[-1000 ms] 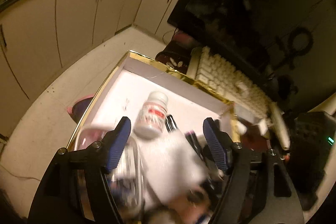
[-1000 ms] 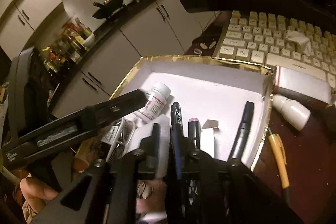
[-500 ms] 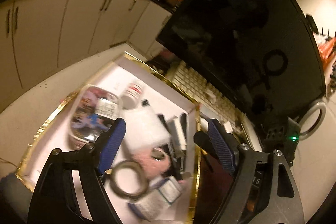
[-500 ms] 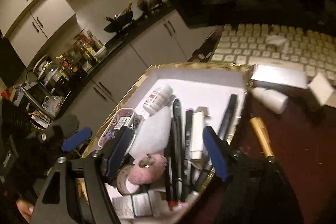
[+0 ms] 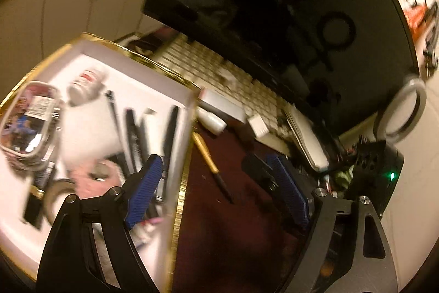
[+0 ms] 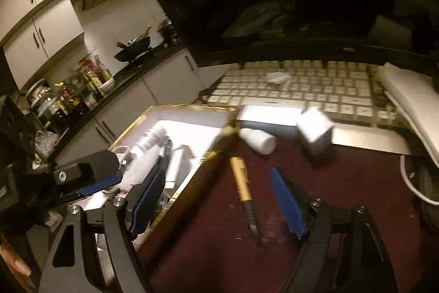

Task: Organize objects
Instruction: 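Move both open grippers back over the desk toward the yellow pen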

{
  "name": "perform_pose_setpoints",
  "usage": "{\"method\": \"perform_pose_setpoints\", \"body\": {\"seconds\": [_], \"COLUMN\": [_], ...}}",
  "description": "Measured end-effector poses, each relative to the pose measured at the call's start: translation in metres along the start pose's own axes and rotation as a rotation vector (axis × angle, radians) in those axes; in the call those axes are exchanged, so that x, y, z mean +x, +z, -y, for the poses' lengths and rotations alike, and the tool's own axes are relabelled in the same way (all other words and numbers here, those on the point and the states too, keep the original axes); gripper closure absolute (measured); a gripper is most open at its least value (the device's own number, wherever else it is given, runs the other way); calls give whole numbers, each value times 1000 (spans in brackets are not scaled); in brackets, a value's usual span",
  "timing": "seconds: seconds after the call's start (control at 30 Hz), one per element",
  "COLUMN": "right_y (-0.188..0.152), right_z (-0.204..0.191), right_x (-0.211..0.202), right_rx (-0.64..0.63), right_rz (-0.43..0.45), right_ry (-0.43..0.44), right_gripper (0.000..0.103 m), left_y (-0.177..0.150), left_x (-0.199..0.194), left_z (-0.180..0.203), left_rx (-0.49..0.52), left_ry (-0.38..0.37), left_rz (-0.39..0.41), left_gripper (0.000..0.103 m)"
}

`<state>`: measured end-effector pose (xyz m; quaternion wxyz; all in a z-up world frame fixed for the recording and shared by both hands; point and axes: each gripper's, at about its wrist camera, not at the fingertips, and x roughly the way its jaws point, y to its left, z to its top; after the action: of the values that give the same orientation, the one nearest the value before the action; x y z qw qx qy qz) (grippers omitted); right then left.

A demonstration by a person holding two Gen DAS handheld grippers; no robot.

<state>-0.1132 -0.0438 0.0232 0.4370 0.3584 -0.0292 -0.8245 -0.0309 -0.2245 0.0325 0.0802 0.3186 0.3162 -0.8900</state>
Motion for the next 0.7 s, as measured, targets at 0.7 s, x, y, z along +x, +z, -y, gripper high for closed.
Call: {"method": "perform_pose_setpoints", "body": {"seconds": [0.7], "right_y": [4], "right_z": [33], "right_x": [-12], "right_rx": [25], "right_rz": [48], "right_ry": [-175], "right_gripper": [24], "left_y": [-2], "left_x": [16], "left_z": [26], "left_rx": [37], "left_ry": [-4], "left_rz": [-7], "left_gripper": [19]}}
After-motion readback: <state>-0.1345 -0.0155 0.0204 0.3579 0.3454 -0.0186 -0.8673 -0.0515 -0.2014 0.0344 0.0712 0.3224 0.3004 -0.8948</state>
